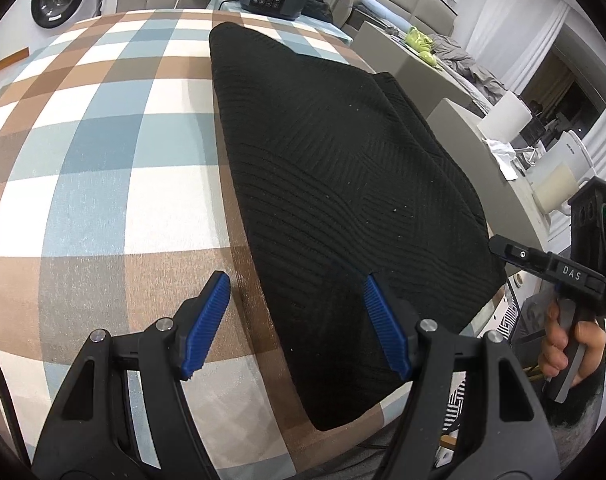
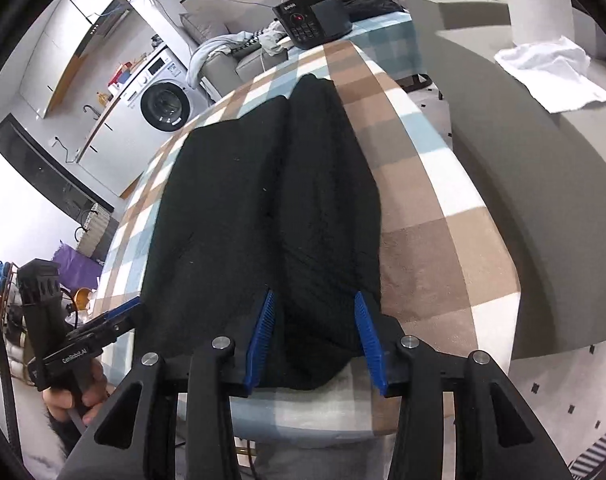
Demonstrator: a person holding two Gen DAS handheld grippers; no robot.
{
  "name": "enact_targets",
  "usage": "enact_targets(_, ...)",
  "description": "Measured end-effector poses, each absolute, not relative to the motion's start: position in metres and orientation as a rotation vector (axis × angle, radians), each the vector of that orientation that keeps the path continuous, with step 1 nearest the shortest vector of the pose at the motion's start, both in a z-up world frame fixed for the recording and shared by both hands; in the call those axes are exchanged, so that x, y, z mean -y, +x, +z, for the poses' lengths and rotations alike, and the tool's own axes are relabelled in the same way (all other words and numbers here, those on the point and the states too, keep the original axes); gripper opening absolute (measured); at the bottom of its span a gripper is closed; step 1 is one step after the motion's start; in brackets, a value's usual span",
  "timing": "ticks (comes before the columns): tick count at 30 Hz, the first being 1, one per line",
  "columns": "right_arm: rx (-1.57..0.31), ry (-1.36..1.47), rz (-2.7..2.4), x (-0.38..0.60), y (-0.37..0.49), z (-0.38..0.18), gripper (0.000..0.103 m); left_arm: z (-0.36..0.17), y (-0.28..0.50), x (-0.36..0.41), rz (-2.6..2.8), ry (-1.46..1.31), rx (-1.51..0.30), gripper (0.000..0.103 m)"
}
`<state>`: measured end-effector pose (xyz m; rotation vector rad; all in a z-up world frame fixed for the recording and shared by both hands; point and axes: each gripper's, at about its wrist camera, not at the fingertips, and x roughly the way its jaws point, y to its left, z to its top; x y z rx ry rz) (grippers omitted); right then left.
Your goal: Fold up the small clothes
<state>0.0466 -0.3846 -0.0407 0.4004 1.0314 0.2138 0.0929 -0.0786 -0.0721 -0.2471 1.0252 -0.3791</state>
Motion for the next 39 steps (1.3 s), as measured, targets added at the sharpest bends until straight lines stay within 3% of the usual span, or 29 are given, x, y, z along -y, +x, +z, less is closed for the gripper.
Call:
enact_targets(9,-1.027,0.39,0.254,0.379,0.049,-0.048,0.04,-0.072,0.097,0.084,-0.39,-0.225,-1.031,0.067)
enact_targets(11,-0.993,0.37,0.275,0.375,0.049,-0.044,0.009,-0.071,0.098,0.084,-0.388,-0.224,-1.03,0.067)
enact_targets(14,-0.939,0.345,0.256,0.372,0.052,-0.035,0.007,-0.07,0.099,0.084,-0.386,-0.231,-1.028,0.067)
enact_targets(17,-0.867,0.304,0.236,0.373,0.045,-0.017,0.007,-0.067,0.099,0.084,-0.38,-0.225,-1.025,0.067)
enact_targets(22,-0.999,0.341,0.146,0.383,0.056,-0.046,0.009,-0.067,0.101,0.085,-0.389,-0.234,-1.02,0.067)
enact_targets(24,-0.966,0.416,0.168,0.391,0.055,-0.044,0.015,-0.07,0.102,0.087,-0.38,-0.232,-1.025,0.067)
enact_targets(26,-0.943,0.419,0.165,0.395,0.058,-0.039,0.029,-0.073,0.104,0.088,-0.382,-0.245,-1.03,0.066)
enact_targets(27,-0.934,0.41,0.164,0.395,0.06,-0.038,0.029,-0.074,0.105,0.089,-0.378,-0.25,-1.028,0.065)
enact_targets(32,-0.944,0.405,0.181,0.394,0.081,-0.047,0.033,-0.074,0.111,0.09,-0.374,-0.279,-0.978,0.021)
enact_targets(35,-0.947,0.348,0.19,0.383,0.086,-0.05,0.03,-0.073,0.112,0.09,-0.356,-0.271,-0.963,0.012)
enact_targets(39,-0.962,0.28,0.199,0.368,0.092,-0.052,0.026,-0.073,0.11,0.084,-0.337,-0.272,-0.954,0.011)
